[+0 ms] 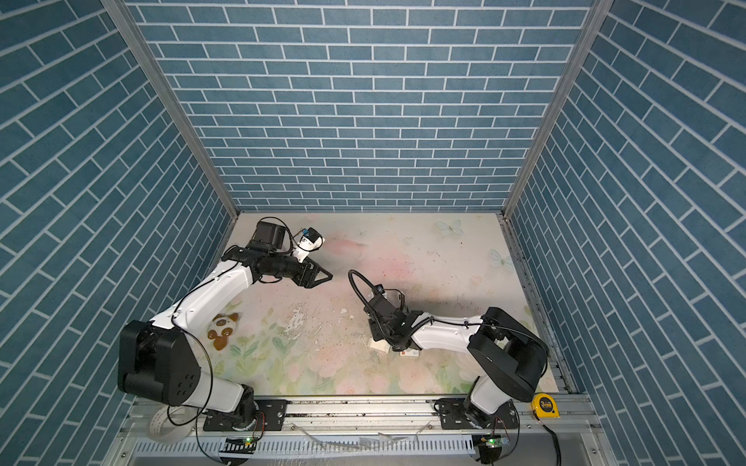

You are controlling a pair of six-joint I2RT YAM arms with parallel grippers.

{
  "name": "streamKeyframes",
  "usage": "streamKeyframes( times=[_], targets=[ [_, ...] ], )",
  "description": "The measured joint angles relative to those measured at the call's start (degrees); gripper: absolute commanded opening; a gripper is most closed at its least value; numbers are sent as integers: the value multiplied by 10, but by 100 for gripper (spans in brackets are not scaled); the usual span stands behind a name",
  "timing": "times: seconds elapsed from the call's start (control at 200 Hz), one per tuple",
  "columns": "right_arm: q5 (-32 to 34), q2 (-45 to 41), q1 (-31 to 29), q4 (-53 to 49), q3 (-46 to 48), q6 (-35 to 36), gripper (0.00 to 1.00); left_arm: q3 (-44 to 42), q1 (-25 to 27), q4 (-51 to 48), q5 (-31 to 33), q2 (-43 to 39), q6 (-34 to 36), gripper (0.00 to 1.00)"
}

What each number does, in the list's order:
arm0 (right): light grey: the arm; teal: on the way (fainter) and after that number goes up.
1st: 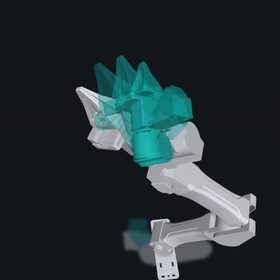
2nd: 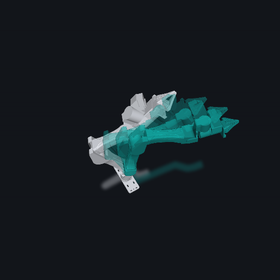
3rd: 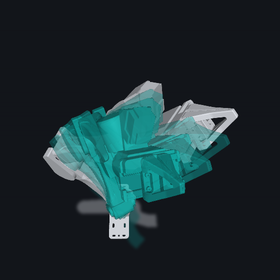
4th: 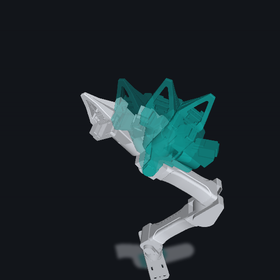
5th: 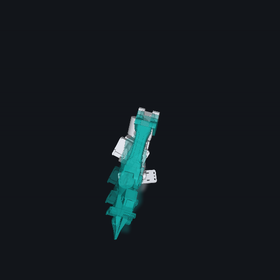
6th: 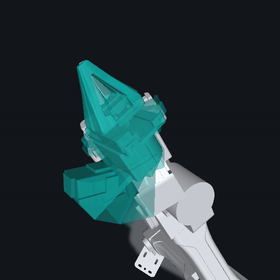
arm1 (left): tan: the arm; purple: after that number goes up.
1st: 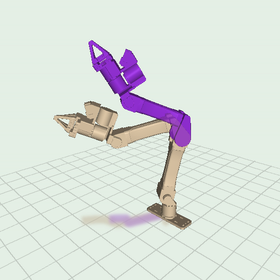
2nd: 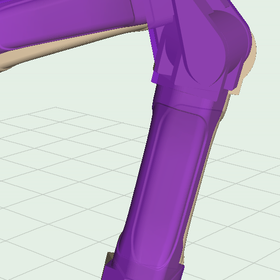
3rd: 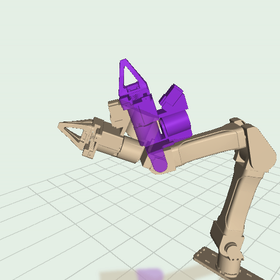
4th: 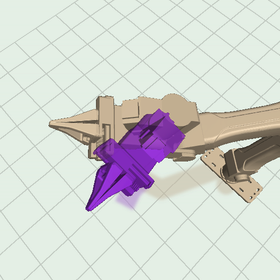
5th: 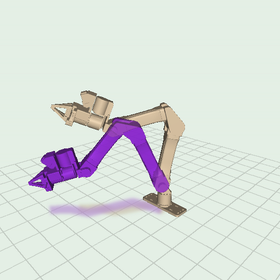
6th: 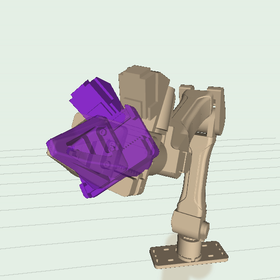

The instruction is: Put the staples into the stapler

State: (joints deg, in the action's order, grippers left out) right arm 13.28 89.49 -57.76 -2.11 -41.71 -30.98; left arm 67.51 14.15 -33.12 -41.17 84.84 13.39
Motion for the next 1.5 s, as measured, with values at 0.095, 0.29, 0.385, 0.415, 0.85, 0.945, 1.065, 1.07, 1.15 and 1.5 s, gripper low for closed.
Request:
streamKeyframes(
  times=[0.095, 0.29, 0.385, 0.415, 0.85, 0.945, 1.065, 1.07, 1.15, 1.5],
  targets=[
    [0, -1, 0, -3, 0, 0, 21, 0, 0, 0, 0, 0, 0, 71],
    [0, -1, 0, -8, 0, 0, 22, 0, 0, 0, 0, 0, 0, 71],
    [0, -1, 0, -9, 0, 0, 24, 0, 0, 0, 0, 0, 1, 71],
    [0, -1, 0, -9, 0, 0, 25, 0, 0, 0, 0, 0, 2, 71],
    [4, -43, 0, -40, -16, 19, 29, 0, 0, 0, 4, 0, 6, 72],
    [4, -53, 0, -40, -26, 24, 25, 0, 0, 0, 6, -2, 8, 73],
    [4, -49, 3, -50, -46, 26, 22, 0, 0, 0, 7, -7, 8, 73],
    [4, -49, 3, -50, -47, 26, 22, 0, 0, 0, 7, -7, 8, 73],
    [4, -34, 5, -55, -64, 28, 22, 0, 0, 0, 7, -8, 8, 73],
    [5, 30, 7, -84, -92, 28, 20, 0, 0, 0, 7, -9, 8, 73]
  ],
)
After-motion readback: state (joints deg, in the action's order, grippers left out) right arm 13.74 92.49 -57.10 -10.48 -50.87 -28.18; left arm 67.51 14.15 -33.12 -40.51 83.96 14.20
